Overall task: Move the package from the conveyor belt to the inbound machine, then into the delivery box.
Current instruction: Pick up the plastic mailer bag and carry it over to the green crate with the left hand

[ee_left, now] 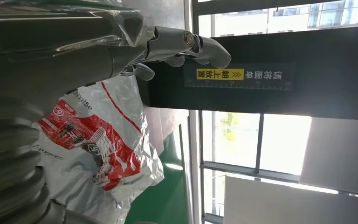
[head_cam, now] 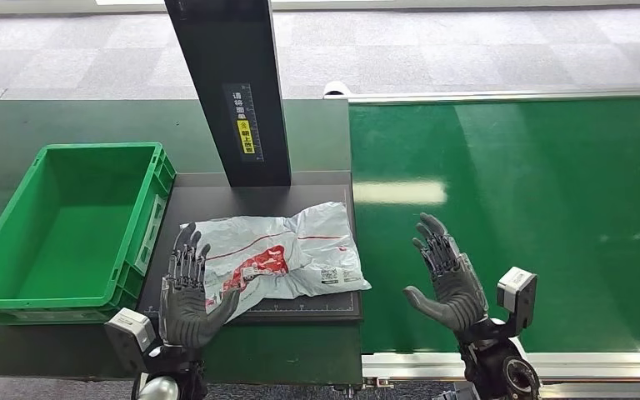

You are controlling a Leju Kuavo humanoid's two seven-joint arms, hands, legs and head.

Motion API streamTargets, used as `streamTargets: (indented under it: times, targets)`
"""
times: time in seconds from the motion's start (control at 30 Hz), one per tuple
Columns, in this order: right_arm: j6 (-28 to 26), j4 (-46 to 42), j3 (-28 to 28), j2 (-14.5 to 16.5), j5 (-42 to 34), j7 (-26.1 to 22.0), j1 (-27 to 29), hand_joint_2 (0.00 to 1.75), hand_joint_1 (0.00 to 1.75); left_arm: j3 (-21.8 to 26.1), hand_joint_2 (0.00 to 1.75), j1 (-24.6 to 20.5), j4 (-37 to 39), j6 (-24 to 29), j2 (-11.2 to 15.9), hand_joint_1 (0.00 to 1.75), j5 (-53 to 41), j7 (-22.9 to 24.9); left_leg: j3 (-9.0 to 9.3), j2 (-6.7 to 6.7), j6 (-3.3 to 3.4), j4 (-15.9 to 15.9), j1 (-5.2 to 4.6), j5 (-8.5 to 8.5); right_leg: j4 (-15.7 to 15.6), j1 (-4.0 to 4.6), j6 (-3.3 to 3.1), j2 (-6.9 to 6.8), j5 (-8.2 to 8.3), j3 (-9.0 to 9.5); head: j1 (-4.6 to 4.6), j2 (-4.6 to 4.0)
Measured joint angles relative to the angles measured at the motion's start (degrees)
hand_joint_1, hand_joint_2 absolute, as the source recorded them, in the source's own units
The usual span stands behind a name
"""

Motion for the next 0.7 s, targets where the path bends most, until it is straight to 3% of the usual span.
streamTargets:
  times: [0.17, 0.37, 0.5, 0.7]
  targets:
    - [2.2, -5.1, -1.0, 0.0, 1.5, -0.4, 5.0, 1.75, 0.0, 0.3, 1.75, -0.1, 0.0, -0.5, -0.3, 0.0, -3.9, 2.2, 0.02, 0.03, 0.0, 0.0, 0.0, 0.0, 0.0, 0.0, 0.0, 0.01, 0.0, 0.02, -0.01, 0.0]
    - [3.5, -8.1, -1.9, 0.1, 1.5, -0.9, 7.2, 1.75, 0.0, 0.3, 1.75, -0.2, 0.1, -0.4, -0.4, 0.0, -6.4, 4.0, 0.03, 0.03, 0.0, 0.0, 0.0, 0.0, 0.0, 0.0, 0.0, 0.01, 0.0, 0.02, 0.01, 0.0]
    - [5.1, -10.1, -2.5, 1.4, 4.3, -0.8, 8.2, 1.75, 0.0, 0.1, 1.75, -0.8, 1.2, 0.3, -0.3, 0.0, -13.9, 8.7, 0.03, 0.03, 0.0, 0.0, 0.0, 0.0, 0.0, 0.0, 0.0, 0.01, 0.0, 0.02, 0.0, 0.0]
    - [5.4, -10.6, -2.7, 3.4, 6.9, -0.2, 8.6, 1.75, 0.0, -1.3, 1.75, -1.8, 3.1, 5.8, 0.3, 0.0, -29.4, 14.8, 0.03, 0.03, 0.0, 0.0, 0.0, 0.01, 0.0, 0.0, 0.0, 0.01, 0.0, 0.02, 0.0, 0.0]
